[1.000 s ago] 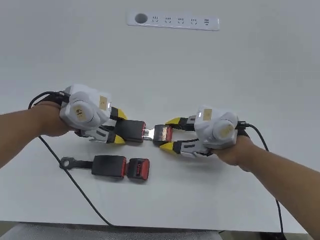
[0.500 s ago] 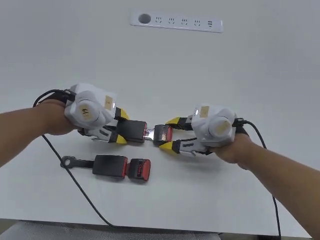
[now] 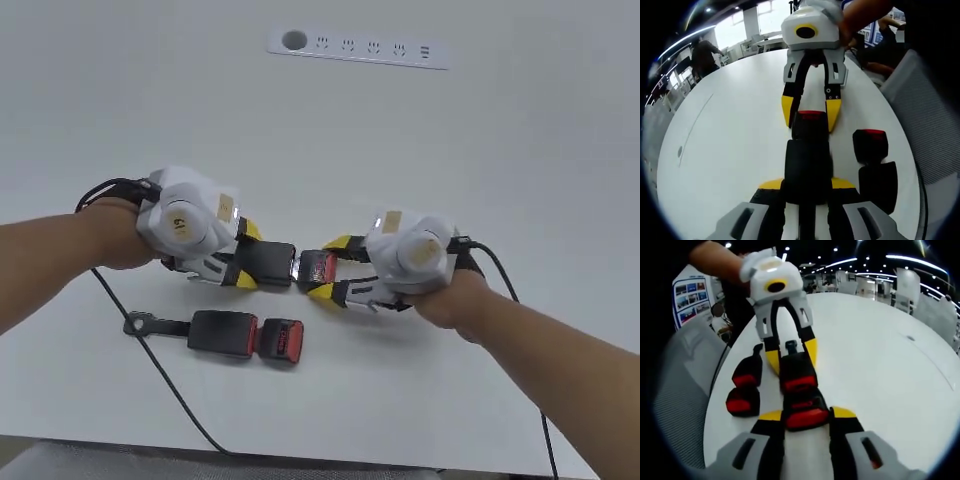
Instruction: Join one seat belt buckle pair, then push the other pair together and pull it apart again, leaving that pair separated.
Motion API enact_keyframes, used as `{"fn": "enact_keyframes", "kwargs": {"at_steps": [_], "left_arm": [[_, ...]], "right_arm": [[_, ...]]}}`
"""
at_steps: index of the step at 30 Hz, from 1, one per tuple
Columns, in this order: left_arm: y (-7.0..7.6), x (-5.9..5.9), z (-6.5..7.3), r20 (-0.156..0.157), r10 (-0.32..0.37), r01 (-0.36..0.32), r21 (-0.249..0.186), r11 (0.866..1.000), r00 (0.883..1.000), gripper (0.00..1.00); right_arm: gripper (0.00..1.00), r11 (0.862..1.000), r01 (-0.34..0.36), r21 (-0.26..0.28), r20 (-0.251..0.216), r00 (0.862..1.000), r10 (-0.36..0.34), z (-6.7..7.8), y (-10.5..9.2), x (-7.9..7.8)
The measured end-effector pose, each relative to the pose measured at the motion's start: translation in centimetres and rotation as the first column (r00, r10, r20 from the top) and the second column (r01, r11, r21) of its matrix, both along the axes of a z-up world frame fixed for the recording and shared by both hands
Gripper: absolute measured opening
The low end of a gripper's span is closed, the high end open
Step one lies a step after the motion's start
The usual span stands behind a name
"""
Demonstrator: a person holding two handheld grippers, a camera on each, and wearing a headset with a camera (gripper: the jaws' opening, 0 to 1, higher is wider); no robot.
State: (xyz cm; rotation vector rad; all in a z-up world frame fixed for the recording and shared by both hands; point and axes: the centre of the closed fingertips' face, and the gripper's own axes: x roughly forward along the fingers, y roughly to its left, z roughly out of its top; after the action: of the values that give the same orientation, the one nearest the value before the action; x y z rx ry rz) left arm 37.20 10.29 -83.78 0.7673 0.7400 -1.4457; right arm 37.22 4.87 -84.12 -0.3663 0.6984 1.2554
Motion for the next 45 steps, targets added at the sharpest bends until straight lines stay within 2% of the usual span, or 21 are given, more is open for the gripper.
{"fn": "enact_keyframes", "kwargs": {"at_steps": [11,25,45], "left_arm": [[-0.02,0.08,-0.02,0.0,-0.005,0.005,0.002,1.0,1.0,0.33],[0.04,0.17,-0.04,-0.002,-0.004,0.004,0.001,1.0,1.0,0.34],[0.01,0.11,-0.05,-0.003,-0.004,0.004,0.006,1.0,1.0,0.34]], "right_arm": [[0.34,1.0,-0.001,-0.025,-0.006,1.0,0.001,-0.08,0.03,0.02],[0.34,0.998,-0.023,-0.057,0.013,1.0,0.023,-0.16,0.08,0.02],[0.35,0.997,-0.02,-0.072,0.031,0.999,0.022,-0.22,-0.01,-0.04]]}}
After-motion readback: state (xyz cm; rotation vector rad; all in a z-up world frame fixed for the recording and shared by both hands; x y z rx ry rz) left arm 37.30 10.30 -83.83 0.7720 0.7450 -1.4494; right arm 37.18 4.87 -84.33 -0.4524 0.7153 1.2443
